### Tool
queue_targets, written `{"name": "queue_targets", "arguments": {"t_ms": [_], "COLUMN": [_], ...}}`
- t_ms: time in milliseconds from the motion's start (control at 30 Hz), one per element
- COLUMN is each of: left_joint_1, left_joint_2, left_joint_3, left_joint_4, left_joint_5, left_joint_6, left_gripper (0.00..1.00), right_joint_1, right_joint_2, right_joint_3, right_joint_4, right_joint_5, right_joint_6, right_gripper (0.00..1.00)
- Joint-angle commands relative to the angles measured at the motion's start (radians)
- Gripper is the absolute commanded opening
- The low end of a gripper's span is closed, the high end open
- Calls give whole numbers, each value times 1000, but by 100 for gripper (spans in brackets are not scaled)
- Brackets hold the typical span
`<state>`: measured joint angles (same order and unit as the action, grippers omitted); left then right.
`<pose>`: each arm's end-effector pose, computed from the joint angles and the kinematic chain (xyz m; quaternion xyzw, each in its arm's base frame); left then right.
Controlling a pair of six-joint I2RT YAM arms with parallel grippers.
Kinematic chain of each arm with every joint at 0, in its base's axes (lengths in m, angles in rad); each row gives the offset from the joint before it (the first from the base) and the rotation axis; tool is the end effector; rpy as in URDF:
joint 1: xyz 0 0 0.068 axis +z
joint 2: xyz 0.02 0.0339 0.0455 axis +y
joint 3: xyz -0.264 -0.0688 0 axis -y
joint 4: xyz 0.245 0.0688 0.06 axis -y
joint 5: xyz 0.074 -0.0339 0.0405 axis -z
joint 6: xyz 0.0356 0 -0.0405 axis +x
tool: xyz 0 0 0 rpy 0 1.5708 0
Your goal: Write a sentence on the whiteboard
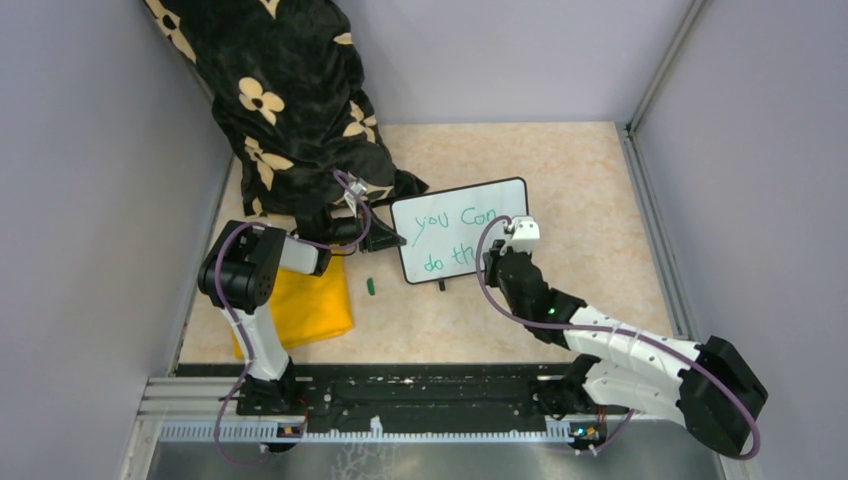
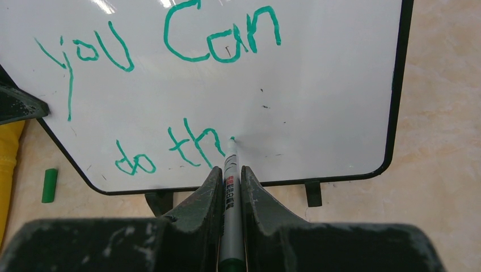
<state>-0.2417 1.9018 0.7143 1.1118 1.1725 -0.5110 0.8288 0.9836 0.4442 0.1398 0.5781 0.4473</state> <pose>0.3229 -0.1134 0.1517 0.2907 0.6559 -0.5855 0.3776 0.1565 0.1419 0.2185 0.0032 0.8142 0.1247 0.5670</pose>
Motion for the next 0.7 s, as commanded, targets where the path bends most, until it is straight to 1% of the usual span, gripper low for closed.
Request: {"name": "queue_targets", "arguments": {"t_ms": [0,333,667], "left_joint_1": [-30,-30,-30], "left_joint_2": [39,39,39], "left_joint_3": [-13,-13,-13], "left_joint_4": [-126,-126,-128], "left_joint_5": [-25,-25,-24], "left_joint_6": [43,43,45], "left_gripper": [0,0,0], "right_joint_1": [-8,-9,-8], "right_joint_2": [-14,-34,-100], "right_joint_3": [-18,-31,26], "right_joint_4": [-4,-22,-19], "right_joint_5": [-7,-8,-24], "right_joint_6": [15,24,1], "right_gripper": [0,0,0]}}
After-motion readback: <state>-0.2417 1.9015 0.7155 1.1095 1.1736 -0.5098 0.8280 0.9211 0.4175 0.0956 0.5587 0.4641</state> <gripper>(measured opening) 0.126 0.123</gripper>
